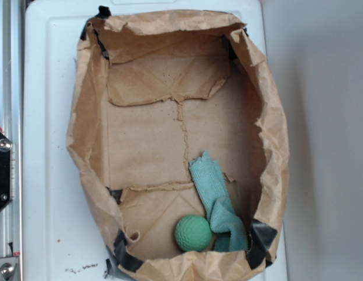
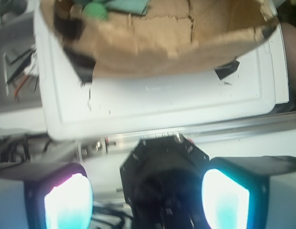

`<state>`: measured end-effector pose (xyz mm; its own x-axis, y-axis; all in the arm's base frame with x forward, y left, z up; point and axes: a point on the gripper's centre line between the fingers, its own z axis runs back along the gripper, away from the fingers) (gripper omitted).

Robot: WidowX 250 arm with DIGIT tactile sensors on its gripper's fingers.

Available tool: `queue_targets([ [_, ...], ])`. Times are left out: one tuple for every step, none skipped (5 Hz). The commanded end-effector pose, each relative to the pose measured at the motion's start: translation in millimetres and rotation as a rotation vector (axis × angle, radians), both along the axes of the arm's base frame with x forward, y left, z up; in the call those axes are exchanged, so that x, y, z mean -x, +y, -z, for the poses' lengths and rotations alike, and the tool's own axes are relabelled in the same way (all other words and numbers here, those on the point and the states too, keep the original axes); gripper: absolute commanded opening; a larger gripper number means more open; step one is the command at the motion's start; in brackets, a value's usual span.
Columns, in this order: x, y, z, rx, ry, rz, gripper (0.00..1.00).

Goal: Grab the blue cloth.

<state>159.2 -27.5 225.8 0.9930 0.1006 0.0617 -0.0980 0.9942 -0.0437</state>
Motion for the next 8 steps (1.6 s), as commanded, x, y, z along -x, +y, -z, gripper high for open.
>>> queue_targets([
  [-61.3,4.7,18.3,-0.041,-0.134,0.061,1.0],
  [-86.4,15.9,27.0,-0.042,-0.226,0.146,1.0],
  [-110.2,24.0,35.2,-0.042,-0.272,0.258,1.0],
  [-126.6,34.5,40.5,-0.002,-0.296,0.34,1.0],
  [-141.3,41.2,49.7,0.076,-0.271,0.4,1.0],
  [-145.1,27.6,61.5,0.141,-0.268,0.483,1.0],
  [-142.5,6.4,72.7,0.141,-0.297,0.583,1.0],
  [-132.0,-3.0,80.7,0.078,-0.288,0.571,1.0],
])
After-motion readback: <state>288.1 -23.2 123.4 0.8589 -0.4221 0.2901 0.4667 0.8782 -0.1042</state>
